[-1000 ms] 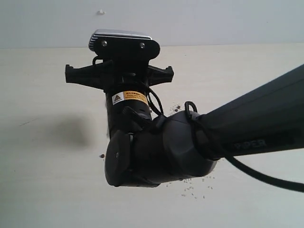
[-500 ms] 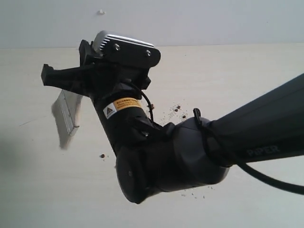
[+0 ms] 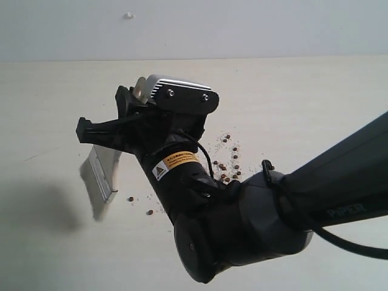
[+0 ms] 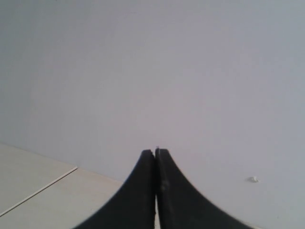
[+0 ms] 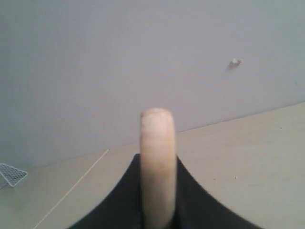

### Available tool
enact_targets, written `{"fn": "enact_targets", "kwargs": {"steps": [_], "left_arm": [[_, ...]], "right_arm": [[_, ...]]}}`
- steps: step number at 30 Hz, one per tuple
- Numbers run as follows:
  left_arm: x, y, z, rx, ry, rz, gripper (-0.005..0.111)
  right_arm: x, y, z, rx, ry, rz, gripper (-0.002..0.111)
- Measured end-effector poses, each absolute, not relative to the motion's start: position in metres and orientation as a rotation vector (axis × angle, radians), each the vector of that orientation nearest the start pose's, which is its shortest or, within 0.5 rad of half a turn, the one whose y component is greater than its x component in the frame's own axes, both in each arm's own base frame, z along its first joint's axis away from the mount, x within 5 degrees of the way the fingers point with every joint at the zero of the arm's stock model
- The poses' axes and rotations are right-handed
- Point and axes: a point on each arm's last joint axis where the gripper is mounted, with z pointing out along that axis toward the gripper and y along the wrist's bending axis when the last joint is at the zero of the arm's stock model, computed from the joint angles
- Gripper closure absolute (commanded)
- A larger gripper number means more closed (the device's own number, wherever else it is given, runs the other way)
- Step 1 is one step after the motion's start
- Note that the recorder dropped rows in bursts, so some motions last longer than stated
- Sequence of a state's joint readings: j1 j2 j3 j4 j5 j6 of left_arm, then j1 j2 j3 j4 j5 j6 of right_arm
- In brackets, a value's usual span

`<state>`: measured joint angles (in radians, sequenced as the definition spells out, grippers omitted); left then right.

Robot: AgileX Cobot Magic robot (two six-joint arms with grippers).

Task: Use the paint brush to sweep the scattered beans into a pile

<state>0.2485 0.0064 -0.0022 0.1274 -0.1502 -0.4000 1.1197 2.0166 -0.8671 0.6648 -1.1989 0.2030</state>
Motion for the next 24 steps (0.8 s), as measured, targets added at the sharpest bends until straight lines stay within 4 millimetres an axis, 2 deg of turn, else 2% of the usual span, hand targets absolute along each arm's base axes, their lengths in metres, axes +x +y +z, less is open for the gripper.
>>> {"fn": "enact_targets", "kwargs": {"steps": [3,10,17,24], "left_arm": [[0.053,0.012,0.227,-0.33,1.298,-0.034,0.107],[0.053,0.012,0.227,-0.33,1.298,-0.034,0.107],[0.053,0.012,0.227,-0.33,1.298,-0.034,0.107],[0.053,0.012,0.227,-0.33,1.298,-0.034,0.107]], "right_arm": [[0.211,0.31,0.154,-0.012,1.591,0.746,0.108],[0.216,0.296,0.142,0.005,1.678,0.479,0.108],[0.219,0.285,0.142,-0.093,1.665,0.195,0.108],[0.219,0.284,0.143,-0.131,1.642,0.138,0.108]]}}
